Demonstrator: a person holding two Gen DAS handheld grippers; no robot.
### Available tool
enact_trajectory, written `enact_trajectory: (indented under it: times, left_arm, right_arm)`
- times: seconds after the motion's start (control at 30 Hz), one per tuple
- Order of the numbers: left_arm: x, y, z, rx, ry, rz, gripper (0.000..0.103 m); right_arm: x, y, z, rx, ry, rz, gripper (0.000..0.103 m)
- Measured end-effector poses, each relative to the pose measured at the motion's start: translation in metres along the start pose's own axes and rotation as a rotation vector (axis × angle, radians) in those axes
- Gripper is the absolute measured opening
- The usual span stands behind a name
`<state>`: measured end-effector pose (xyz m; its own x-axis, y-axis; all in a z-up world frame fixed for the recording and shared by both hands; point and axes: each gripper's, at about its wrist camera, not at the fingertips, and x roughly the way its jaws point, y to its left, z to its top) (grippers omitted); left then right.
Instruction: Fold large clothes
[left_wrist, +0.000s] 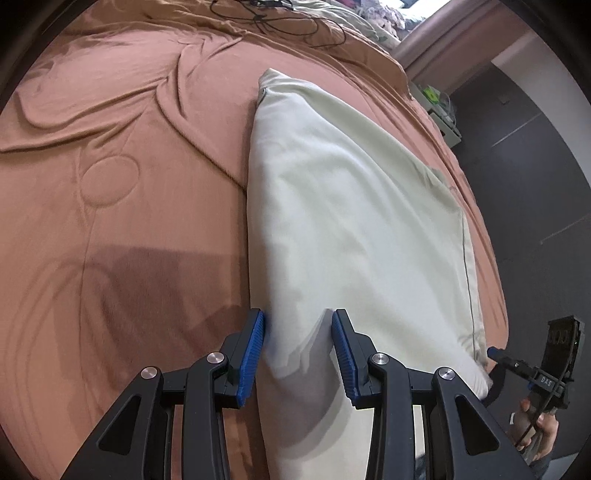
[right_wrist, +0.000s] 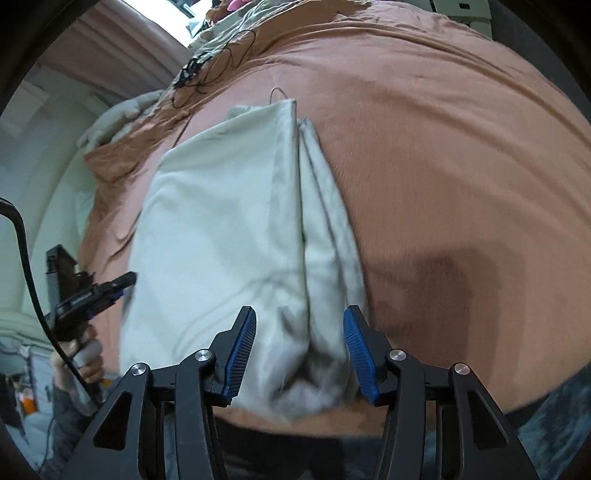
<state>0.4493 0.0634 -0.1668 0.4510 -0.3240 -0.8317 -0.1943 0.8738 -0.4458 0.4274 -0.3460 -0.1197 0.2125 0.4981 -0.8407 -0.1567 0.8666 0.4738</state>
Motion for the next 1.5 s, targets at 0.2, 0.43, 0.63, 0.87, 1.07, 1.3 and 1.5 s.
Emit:
enact_trajectory:
  times: [0.2, 0.43, 0.63, 0.87, 1.07, 1.3, 1.5]
  left_arm:
    - [-0.008, -0.004, -0.022, 0.006, 0.01, -0.001, 0.039]
    - [-0.012, -0.01, -0.033, -0.005, 0.002, 0.012, 0.039]
    - [-0.02, -0.012, -0.043, -0.001, 0.002, 0.023, 0.039]
    - [-0.017, -0.025, -0.046, 0.013, 0.011, 0.008, 0.039]
    - [-0.011, -0.029, -0.044, 0.047, 0.016, 0.029, 0.039]
    - [-0.016, 0.0, -0.024, -0.062, -0.011, -0.018, 0.069]
    - [-0.001, 0.01, -0.001, -0.083, -0.013, -0.015, 0.071]
  right_arm:
    - [-0.011, 0.0, -0.025, 0.0, -0.019, 0.044, 0.05]
    - [-0.003, 0.02, -0.026, -0.047, -0.018, 0.091, 0.05]
    - [0.015, 0.012, -0.025, -0.023, -0.005, 0.032, 0.006]
    - [-0.012, -0.009, -0.025, 0.012, -0.096, 0.021, 0.004]
    - [-0.001, -0.015, -0.029, 0.057, -0.063, 0.041, 0.006]
    - [-0.011, -0.024, 0.005, 0.06, -0.134, 0.042, 0.071]
    - [0.027, -0.042, 0.043, 0.09, -0.075, 0.085, 0.071]
